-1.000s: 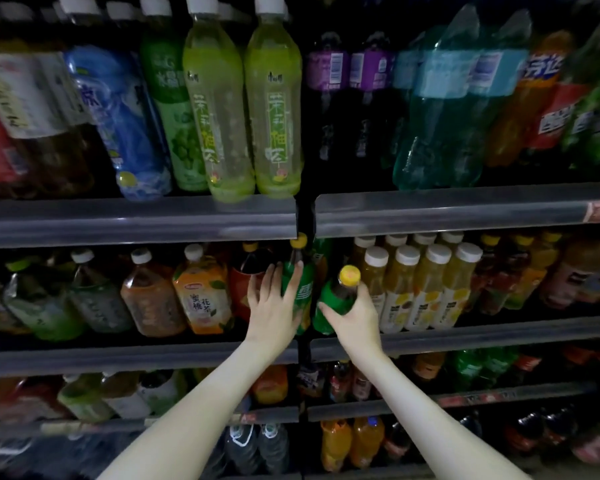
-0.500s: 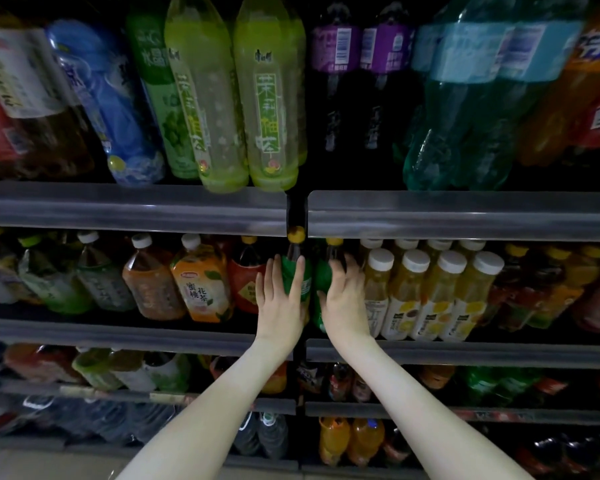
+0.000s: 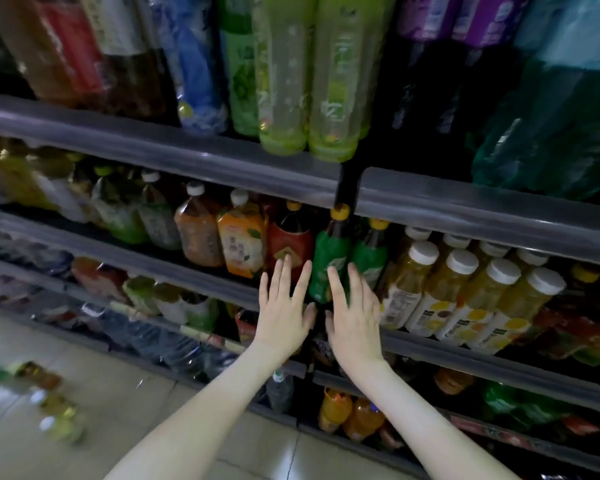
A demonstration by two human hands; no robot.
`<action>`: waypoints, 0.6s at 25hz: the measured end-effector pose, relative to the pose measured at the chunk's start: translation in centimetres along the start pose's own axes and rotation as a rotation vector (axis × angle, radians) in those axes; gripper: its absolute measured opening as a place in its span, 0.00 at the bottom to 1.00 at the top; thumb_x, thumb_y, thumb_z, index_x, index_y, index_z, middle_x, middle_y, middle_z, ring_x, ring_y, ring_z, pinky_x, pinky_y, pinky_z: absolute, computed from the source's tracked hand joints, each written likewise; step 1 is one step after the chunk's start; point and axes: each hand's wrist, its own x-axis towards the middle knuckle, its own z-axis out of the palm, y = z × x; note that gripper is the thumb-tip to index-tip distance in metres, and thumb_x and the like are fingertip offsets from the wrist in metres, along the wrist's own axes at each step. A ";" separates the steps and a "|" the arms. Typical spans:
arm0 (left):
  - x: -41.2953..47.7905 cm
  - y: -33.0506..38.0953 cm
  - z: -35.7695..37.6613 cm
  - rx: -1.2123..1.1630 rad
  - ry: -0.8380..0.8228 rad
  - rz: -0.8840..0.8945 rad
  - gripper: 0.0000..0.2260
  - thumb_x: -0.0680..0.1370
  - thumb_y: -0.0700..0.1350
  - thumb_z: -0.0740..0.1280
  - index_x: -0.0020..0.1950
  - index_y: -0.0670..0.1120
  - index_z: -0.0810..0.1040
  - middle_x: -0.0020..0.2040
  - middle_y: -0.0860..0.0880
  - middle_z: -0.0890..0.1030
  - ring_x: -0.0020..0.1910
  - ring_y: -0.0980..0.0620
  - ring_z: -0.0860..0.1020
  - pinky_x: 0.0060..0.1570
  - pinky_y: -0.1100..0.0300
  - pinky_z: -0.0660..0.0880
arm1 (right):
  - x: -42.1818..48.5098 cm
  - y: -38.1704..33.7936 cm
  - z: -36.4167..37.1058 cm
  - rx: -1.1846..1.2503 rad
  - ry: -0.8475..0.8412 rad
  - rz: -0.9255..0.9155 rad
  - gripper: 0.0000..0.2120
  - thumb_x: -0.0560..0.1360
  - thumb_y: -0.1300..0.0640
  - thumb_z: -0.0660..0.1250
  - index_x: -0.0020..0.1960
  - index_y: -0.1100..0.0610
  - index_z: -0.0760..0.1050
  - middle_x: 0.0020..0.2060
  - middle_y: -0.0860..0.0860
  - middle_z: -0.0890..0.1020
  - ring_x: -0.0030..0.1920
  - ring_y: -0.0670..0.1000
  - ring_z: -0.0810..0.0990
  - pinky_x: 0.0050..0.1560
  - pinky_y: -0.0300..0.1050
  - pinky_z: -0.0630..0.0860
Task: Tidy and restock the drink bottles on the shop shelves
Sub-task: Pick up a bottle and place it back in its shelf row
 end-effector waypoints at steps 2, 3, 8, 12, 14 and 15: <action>-3.0 -2.5 -0.7 -0.011 -0.046 -0.029 0.31 0.74 0.47 0.62 0.76 0.47 0.57 0.74 0.39 0.62 0.73 0.42 0.61 0.69 0.44 0.59 | -1.3 -2.7 1.6 0.101 -0.079 -0.065 0.37 0.67 0.63 0.75 0.73 0.59 0.63 0.69 0.60 0.69 0.65 0.59 0.69 0.62 0.56 0.72; -4.9 -4.3 -1.0 -0.007 -0.087 -0.046 0.29 0.75 0.46 0.60 0.76 0.47 0.58 0.73 0.39 0.64 0.72 0.42 0.64 0.68 0.45 0.62 | -2.0 -4.5 2.8 0.156 -0.126 -0.099 0.34 0.68 0.62 0.74 0.71 0.60 0.65 0.67 0.60 0.71 0.64 0.59 0.71 0.61 0.56 0.73; -14.1 -15.6 -3.7 -0.038 -0.250 -0.272 0.26 0.75 0.46 0.57 0.72 0.41 0.66 0.70 0.39 0.70 0.67 0.40 0.71 0.63 0.45 0.72 | -4.0 -15.7 8.9 0.327 -0.330 -0.280 0.21 0.71 0.62 0.70 0.63 0.65 0.74 0.58 0.59 0.79 0.57 0.60 0.78 0.57 0.54 0.78; -21.1 -26.3 -7.6 -0.078 -0.279 -0.541 0.26 0.76 0.43 0.59 0.74 0.41 0.64 0.72 0.40 0.67 0.70 0.41 0.68 0.67 0.49 0.68 | -4.6 -27.7 14.4 0.317 -0.585 -0.351 0.25 0.70 0.62 0.73 0.65 0.63 0.72 0.59 0.58 0.78 0.60 0.59 0.78 0.59 0.50 0.75; -24.2 -32.6 -10.0 -0.086 -0.282 -0.662 0.26 0.75 0.38 0.63 0.73 0.40 0.64 0.72 0.39 0.67 0.69 0.41 0.68 0.65 0.50 0.68 | -4.2 -34.6 17.7 0.324 -0.711 -0.362 0.24 0.77 0.60 0.65 0.71 0.61 0.65 0.66 0.56 0.72 0.67 0.57 0.70 0.66 0.48 0.68; -25.4 -35.3 -11.1 -0.073 -0.276 -0.707 0.26 0.75 0.37 0.65 0.73 0.39 0.65 0.71 0.39 0.68 0.68 0.40 0.70 0.62 0.49 0.70 | -4.0 -37.4 19.2 0.337 -0.749 -0.373 0.24 0.78 0.60 0.63 0.73 0.60 0.63 0.68 0.55 0.70 0.69 0.56 0.68 0.67 0.47 0.66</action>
